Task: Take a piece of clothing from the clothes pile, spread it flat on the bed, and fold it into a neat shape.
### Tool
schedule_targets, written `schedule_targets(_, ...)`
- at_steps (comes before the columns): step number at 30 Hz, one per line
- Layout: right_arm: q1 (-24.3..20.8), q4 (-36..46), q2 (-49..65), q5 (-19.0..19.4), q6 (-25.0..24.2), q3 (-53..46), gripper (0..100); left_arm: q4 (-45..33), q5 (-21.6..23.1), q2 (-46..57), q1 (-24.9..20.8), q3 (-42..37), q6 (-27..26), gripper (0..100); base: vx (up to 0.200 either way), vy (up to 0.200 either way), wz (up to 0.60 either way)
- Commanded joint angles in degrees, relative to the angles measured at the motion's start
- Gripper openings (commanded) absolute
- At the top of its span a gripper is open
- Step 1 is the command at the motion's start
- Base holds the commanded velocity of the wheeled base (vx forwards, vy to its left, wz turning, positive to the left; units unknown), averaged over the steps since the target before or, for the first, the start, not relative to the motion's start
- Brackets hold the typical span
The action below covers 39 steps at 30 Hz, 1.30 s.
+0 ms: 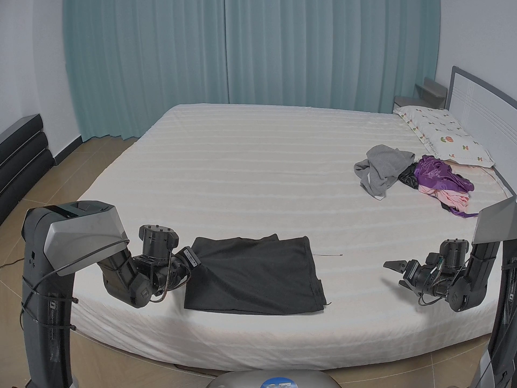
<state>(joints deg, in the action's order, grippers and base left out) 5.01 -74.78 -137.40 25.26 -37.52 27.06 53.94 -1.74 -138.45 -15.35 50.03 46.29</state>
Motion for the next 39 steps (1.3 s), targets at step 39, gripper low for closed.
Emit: schedule_targets(39,-0.7,0.0,-0.3,-0.5,-0.1,0.0,100,0.0,0.6,0.2,-0.6,0.1,1.2,0,0.000,0.103,0.00)
